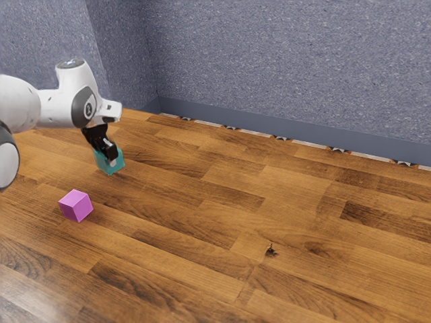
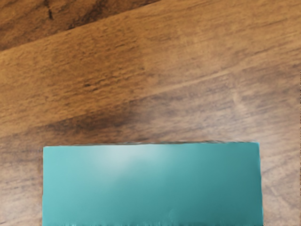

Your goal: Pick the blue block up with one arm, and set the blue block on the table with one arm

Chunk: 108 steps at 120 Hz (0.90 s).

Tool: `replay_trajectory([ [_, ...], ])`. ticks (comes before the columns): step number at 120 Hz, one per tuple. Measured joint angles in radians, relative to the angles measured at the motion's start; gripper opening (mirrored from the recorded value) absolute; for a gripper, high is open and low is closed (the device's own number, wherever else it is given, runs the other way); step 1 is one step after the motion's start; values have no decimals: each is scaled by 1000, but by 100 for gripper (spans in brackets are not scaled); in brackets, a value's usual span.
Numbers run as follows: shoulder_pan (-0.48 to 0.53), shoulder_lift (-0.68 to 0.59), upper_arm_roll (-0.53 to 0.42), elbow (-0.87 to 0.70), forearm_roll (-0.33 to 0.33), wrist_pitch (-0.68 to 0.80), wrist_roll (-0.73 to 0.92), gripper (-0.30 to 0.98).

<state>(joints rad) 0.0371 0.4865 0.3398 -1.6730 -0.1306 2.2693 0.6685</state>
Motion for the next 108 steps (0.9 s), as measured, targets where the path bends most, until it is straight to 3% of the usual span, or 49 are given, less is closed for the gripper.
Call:
replay_trajectory([
  [46,2,31,-7,-1,-20,-15,-9,39],
  [72,2,34,-7,-1,-34,-18,-8,56],
  [89,1,27,-7,-2,-33,-20,-7,61],
  [108,-8,-67,-8,-5,-27,-47,-5,64],
])
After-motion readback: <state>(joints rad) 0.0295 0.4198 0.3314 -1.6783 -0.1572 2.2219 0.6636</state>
